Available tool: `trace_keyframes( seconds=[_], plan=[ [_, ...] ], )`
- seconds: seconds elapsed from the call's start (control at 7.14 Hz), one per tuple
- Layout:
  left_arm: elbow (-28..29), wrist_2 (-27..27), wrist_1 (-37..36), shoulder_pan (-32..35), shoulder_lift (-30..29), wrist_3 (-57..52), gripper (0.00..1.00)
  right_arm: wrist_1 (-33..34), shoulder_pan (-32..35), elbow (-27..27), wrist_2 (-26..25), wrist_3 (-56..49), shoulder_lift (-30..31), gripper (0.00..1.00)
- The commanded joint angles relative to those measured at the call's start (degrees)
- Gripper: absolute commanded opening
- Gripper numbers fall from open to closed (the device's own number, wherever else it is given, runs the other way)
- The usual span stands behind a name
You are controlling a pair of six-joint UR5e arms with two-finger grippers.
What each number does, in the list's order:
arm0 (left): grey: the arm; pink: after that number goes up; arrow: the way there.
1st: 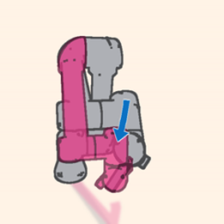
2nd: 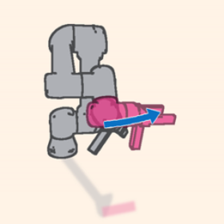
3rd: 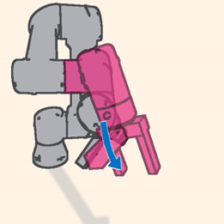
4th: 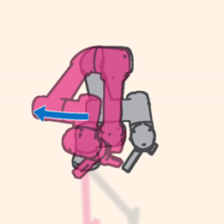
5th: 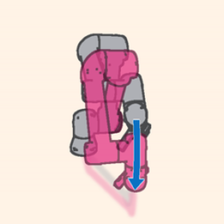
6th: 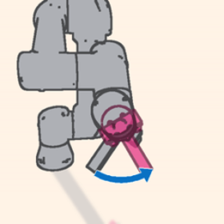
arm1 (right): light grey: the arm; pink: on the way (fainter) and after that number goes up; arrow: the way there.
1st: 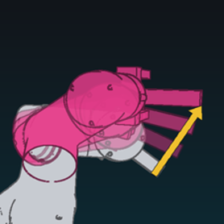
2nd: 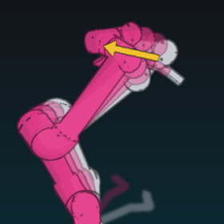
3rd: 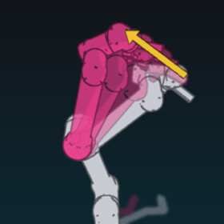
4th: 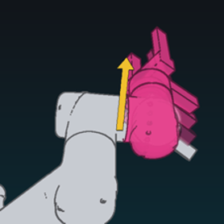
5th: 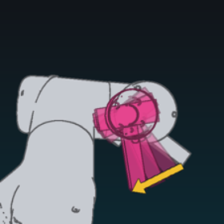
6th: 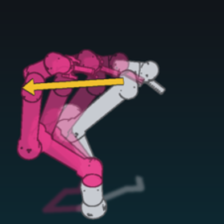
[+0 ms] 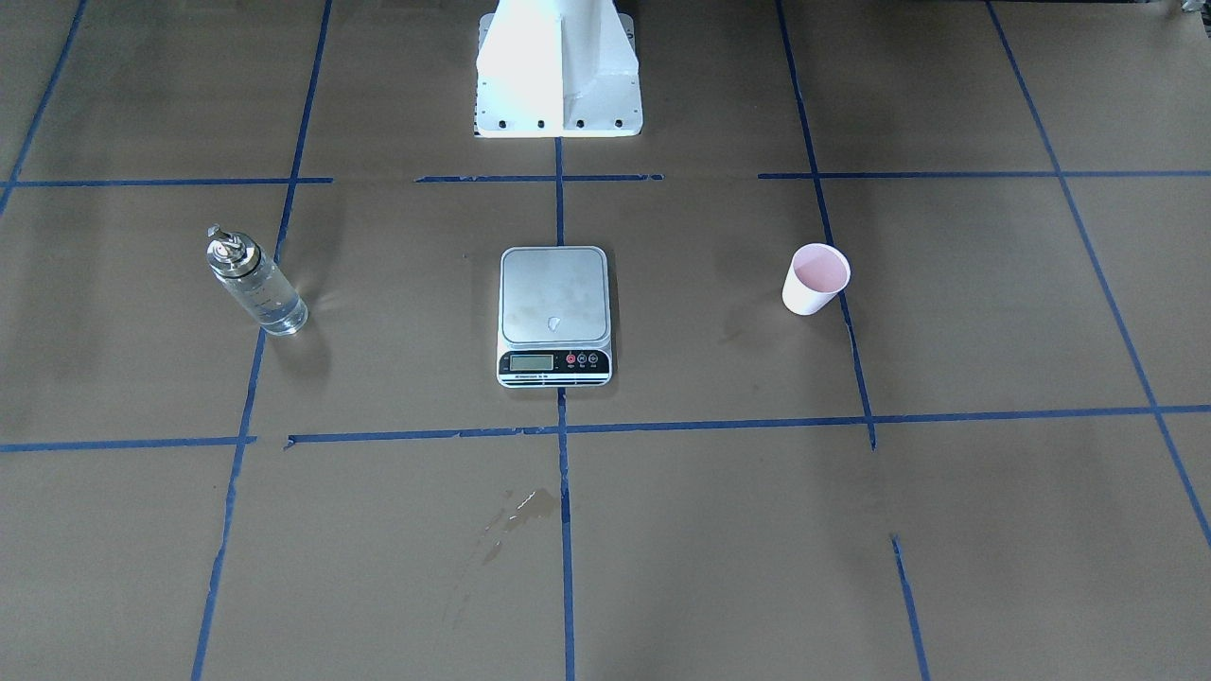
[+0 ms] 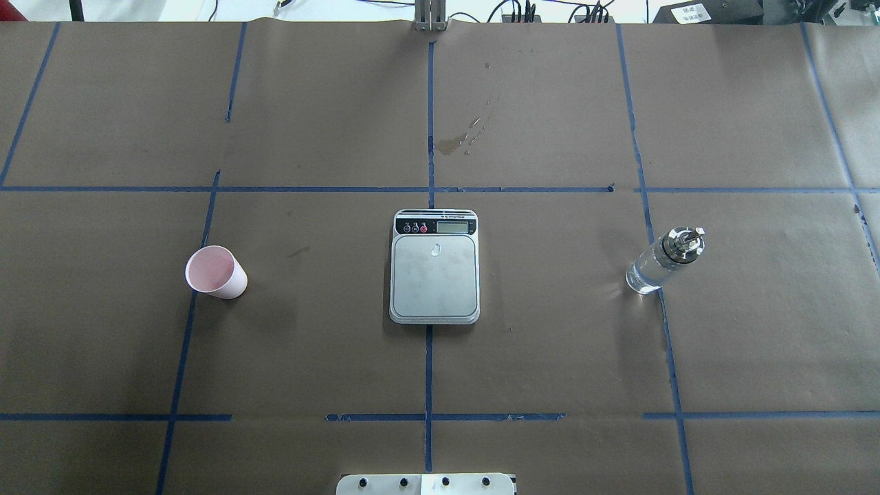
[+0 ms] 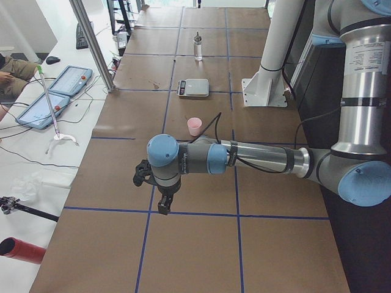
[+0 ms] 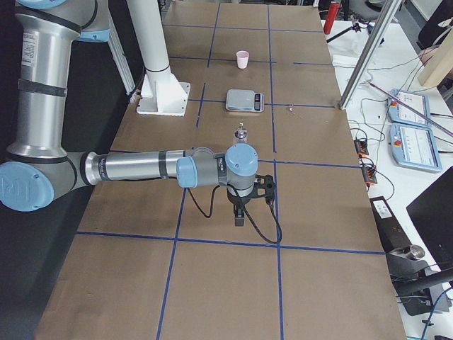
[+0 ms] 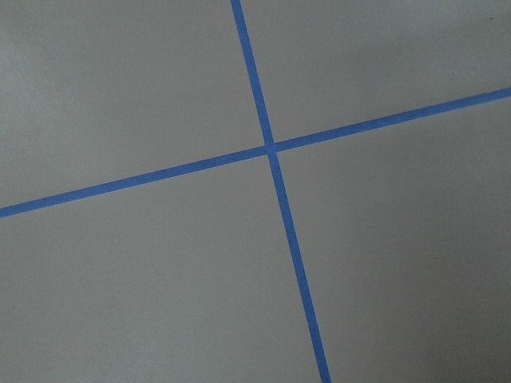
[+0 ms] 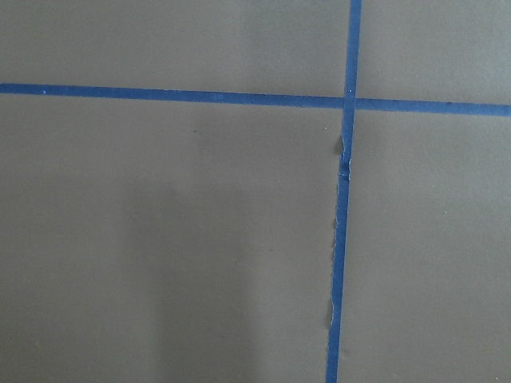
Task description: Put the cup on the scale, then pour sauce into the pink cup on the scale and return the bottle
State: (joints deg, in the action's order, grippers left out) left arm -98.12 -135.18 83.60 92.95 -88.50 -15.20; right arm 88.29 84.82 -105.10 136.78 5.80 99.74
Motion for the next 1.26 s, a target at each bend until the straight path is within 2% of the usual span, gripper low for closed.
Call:
trace_keyframes(
  seconds=[0.0, 0.56, 0.7, 0.84, 1.12],
  plan=[
    [-0.5, -0.1, 0.0, 0.0, -0.5, 0.5, 1.0, -0.1, 0.0, 0.0, 0.1, 0.0, 0.1, 1.0],
    [-2.5, -0.5, 1.6, -0.5, -1.1, 0.4, 1.0, -0.4, 0.0, -0.5, 0.0, 0.0, -0.1, 1.0],
    [-2.8, -1.5, 3.7, -1.1, -1.2, 0.3, 1.0, -0.7, 0.0, -0.5, 0.1, 0.0, -0.2, 1.0],
    [-3.6, -5.2, 3.9, -2.5, -1.1, 2.3, 1.0, -2.9, -0.1, -0.5, 0.6, 0.0, 0.0, 1.0],
    [-9.9, -5.5, 6.2, -11.5, -1.6, 20.5, 0.99, -3.7, -0.8, -0.4, 0.7, 0.6, -0.1, 1.0]
  ],
)
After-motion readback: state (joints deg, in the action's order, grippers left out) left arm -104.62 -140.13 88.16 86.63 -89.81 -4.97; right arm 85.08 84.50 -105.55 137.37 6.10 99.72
